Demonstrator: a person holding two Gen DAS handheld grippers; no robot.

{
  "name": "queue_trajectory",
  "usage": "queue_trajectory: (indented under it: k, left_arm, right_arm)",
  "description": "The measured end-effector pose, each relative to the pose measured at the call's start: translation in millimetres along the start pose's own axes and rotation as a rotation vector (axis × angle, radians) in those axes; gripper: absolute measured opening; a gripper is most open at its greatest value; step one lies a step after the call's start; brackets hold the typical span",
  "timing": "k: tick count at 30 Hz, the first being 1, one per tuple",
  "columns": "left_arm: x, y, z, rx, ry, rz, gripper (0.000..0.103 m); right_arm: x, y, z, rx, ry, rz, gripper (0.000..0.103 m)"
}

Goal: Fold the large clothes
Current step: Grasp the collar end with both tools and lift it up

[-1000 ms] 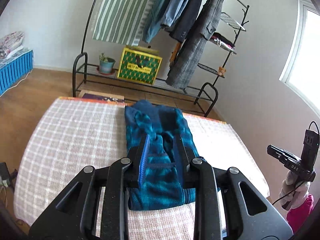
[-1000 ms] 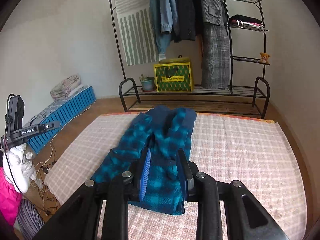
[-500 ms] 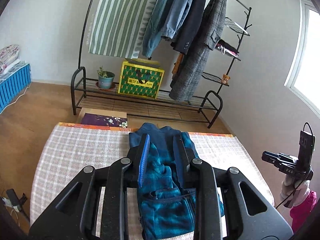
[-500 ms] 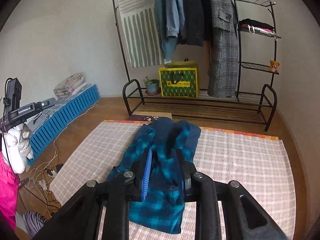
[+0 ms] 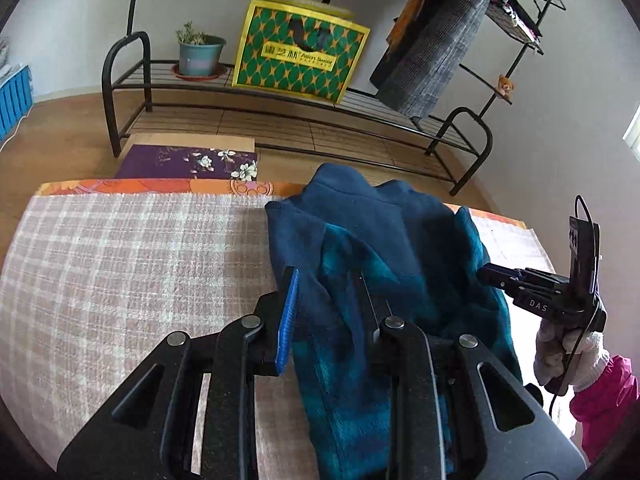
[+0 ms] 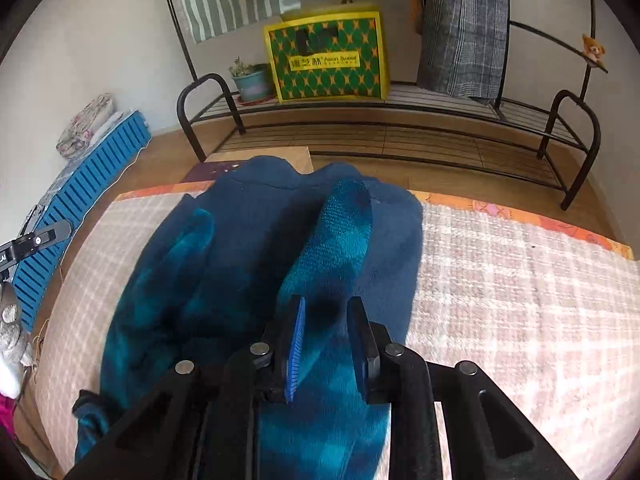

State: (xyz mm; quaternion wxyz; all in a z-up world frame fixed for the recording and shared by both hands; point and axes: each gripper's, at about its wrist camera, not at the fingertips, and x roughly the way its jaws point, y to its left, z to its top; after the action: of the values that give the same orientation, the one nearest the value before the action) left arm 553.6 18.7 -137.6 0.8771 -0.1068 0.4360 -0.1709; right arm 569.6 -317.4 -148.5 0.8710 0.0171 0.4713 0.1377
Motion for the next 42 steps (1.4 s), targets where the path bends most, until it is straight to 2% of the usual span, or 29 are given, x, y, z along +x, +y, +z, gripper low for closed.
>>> queue_trajectory:
  k: [3,5,7,9,11,12,13,15,17,21,23,25,26,27,28,30,35,42]
  left_arm:
    - [26.4,14.9,5.8,-0.016,0.022,0.001,0.024]
    - [42.6,27.2,12.0,-0.040,0.040,0.003,0.025]
    - [54.9,38.9,18.8,-0.068,0.054,-0.010,0.051]
    - [66.6,49.6,24.7,-0.109,0.064,-0.036,0.059]
    - [79.1,57.2,31.0,-0.145,0.085,-0.059,0.059]
    - [85.5,59.9,33.8,-0.160,0.092,-0.059,0.059]
    - [91.8,61.8,36.2,-0.172,0.100,-0.063,0.059]
    - [107.6,66.1,39.8,-0.203,0.122,-0.085,0.059]
    - [120.0,66.8,41.8,-0.220,0.135,-0.100,0.059]
    - [130.5,58.1,47.0,-0.194,0.113,-0.081,0.059]
    - [135.5,53.9,50.8,-0.182,0.121,-0.086,0.050]
    - [141.2,49.3,52.6,-0.169,0.134,-0.080,0.019]
    - [142.3,47.4,52.7,-0.167,0.132,-0.075,0.014]
    - [141.9,45.0,52.5,-0.164,0.122,-0.072,0.010]
    - [140.1,42.3,51.7,-0.162,0.111,-0.073,0.007]
    - [133.4,36.9,50.6,-0.153,0.078,-0.073,0.006]
    - [109.6,28.4,55.3,-0.152,0.005,-0.083,0.006]
    - [59.6,3.6,59.2,-0.088,-0.062,-0.094,0.005]
  right_arm:
    - [37.3,0.7,-6.7,-0.036,0.060,-0.011,0.022]
    - [35.6,0.5,-5.4,-0.074,0.051,0.015,0.024]
    - [27.6,-7.8,0.1,-0.065,0.067,0.073,0.025]
    - [12.2,-20.3,7.4,-0.062,0.028,0.127,0.028]
    - [2.0,-40.1,14.6,-0.006,-0.027,0.173,0.042]
    - [0.6,-53.2,18.5,0.034,-0.052,0.178,0.052]
    - [2.6,-66.7,21.2,0.078,-0.065,0.164,0.057]
    - [16.6,-90.9,25.7,0.165,-0.045,0.148,0.057]
    - [32.5,-107.0,26.3,0.231,-0.021,0.175,0.055]
    - [54.8,-104.7,32.7,0.221,0.000,0.151,0.054]
    - [63.7,-98.8,36.4,0.217,0.007,0.149,0.054]
    - [69.6,-96.6,41.4,0.222,-0.005,0.148,0.051]
    - [73.0,-96.2,43.7,0.227,0.000,0.164,0.044]
    - [75.8,-96.6,45.1,0.228,0.006,0.172,0.030]
    - [77.1,-95.0,46.1,0.219,0.004,0.158,0.021]
    - [75.2,-85.9,48.6,0.173,-0.007,0.129,0.010]
    - [51.1,-67.1,49.5,0.081,-0.083,0.070,0.008]
    - [-0.8,-54.5,46.9,0.007,-0.172,0.063,0.007]
